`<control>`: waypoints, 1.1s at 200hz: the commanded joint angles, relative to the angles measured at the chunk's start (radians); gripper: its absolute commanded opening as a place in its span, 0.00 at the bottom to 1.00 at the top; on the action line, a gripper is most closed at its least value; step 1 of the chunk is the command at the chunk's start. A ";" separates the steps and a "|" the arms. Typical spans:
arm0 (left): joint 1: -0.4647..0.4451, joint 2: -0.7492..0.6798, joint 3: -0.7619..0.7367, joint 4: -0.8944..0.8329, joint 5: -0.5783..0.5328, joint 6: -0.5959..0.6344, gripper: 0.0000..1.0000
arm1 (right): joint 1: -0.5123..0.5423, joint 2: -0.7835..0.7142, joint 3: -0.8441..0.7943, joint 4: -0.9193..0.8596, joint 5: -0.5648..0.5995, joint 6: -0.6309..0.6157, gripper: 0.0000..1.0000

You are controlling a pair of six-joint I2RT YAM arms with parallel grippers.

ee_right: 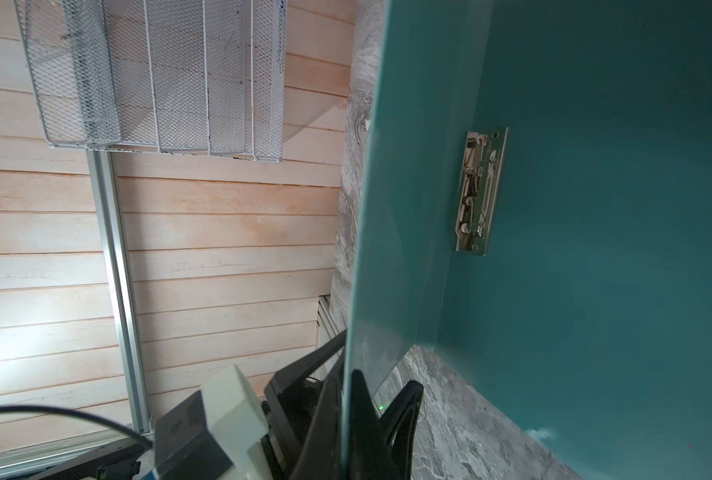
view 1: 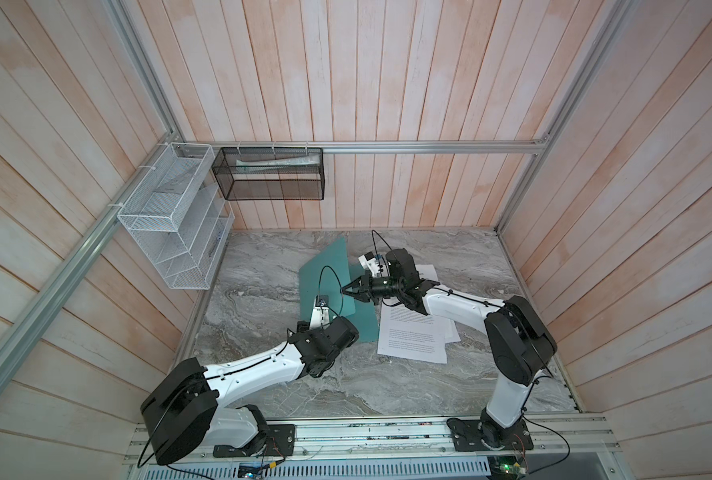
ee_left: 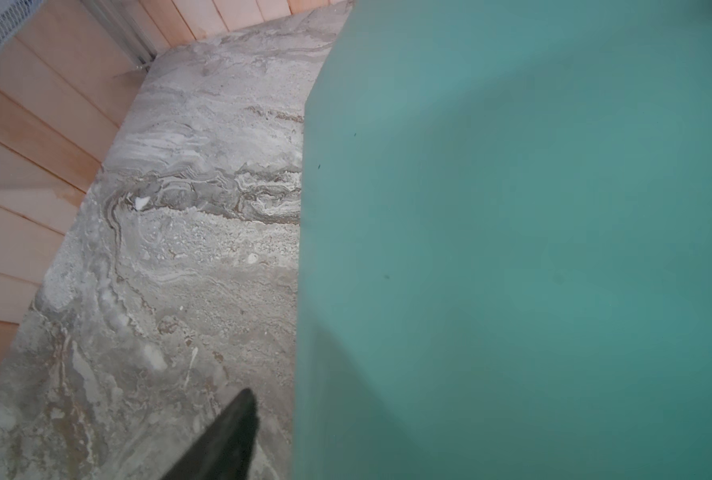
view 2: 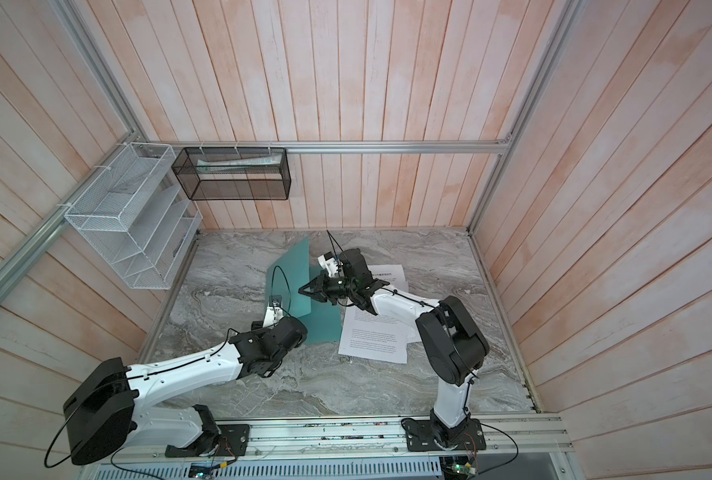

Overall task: Put the files into the folder
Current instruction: 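Swing the folder cover open with the right gripper while the left gripper steadies it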

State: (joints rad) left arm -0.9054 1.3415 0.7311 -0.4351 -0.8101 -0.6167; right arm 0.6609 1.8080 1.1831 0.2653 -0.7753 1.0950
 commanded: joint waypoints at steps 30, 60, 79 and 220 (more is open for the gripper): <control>-0.001 -0.009 0.025 0.016 -0.029 -0.002 0.00 | 0.009 -0.055 0.021 -0.044 -0.025 -0.047 0.00; -0.001 -0.056 0.006 0.009 0.008 -0.026 0.00 | -0.018 -0.019 0.042 -0.019 -0.062 -0.065 0.00; 0.000 -0.100 -0.007 -0.007 0.046 -0.057 0.00 | -0.045 -0.007 0.022 0.093 -0.105 -0.018 0.12; 0.099 -0.491 -0.357 0.149 0.373 -0.494 0.35 | -0.092 0.018 -0.023 0.098 -0.042 -0.108 0.50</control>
State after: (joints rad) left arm -0.8490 0.8928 0.4301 -0.3408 -0.5480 -1.0203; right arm 0.5396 1.7836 1.1450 0.4423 -0.8555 1.0649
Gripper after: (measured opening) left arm 0.124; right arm 0.507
